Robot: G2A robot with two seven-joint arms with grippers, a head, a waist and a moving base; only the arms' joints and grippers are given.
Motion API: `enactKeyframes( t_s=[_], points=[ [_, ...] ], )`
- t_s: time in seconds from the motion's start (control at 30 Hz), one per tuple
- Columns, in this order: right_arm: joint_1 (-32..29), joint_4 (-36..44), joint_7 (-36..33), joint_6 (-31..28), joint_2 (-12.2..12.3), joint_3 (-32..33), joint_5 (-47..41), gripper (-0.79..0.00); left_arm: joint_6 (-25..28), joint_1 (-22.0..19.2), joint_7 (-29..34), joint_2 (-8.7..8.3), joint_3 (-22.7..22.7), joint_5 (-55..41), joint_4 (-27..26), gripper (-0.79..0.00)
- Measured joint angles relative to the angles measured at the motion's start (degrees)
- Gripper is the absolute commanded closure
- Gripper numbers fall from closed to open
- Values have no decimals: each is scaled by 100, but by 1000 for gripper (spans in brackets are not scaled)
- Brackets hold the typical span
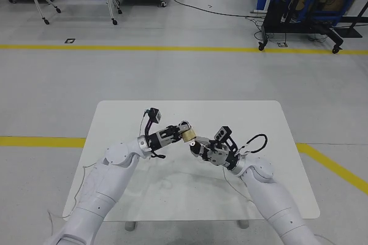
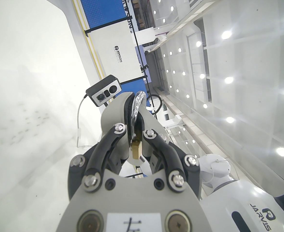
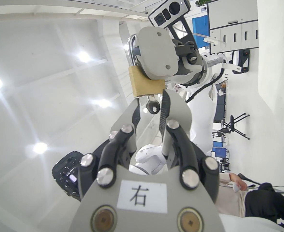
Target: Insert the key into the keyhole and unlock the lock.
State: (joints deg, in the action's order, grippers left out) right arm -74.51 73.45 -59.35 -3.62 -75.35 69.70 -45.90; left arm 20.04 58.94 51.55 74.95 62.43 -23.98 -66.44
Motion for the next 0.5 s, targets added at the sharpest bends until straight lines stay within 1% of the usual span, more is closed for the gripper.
enactKeyframes(
  t_s=[0.07,0.13,0.2,0.23,0.27,0.3,0.43,0.5],
  points=[
    [-97,165,118,-91,33,78,194,-366,-29,0,-27,-1,3,2,-3,0],
    [-197,309,203,-189,63,159,353,-394,-63,1,-43,-3,4,2,-6,0],
    [-352,497,437,-367,104,299,607,-517,-131,1,-56,-6,-4,38,-2,0],
    [-437,599,593,-442,124,380,725,-557,-175,-4,-70,-9,-11,77,2,0],
    [-573,769,804,-524,152,510,860,-662,-237,-17,-81,-12,-30,151,4,0],
    [-691,919,944,-572,177,629,939,-785,-291,-30,-91,-14,-51,232,10,0],
    [-1327,1659,1601,-730,296,1309,1344,-785,-520,-104,-209,-17,-225,801,24,0],
    [-1711,2092,1989,-756,338,1655,1521,-785,-669,-171,-333,-20,-390,1379,41,0]
  ],
)
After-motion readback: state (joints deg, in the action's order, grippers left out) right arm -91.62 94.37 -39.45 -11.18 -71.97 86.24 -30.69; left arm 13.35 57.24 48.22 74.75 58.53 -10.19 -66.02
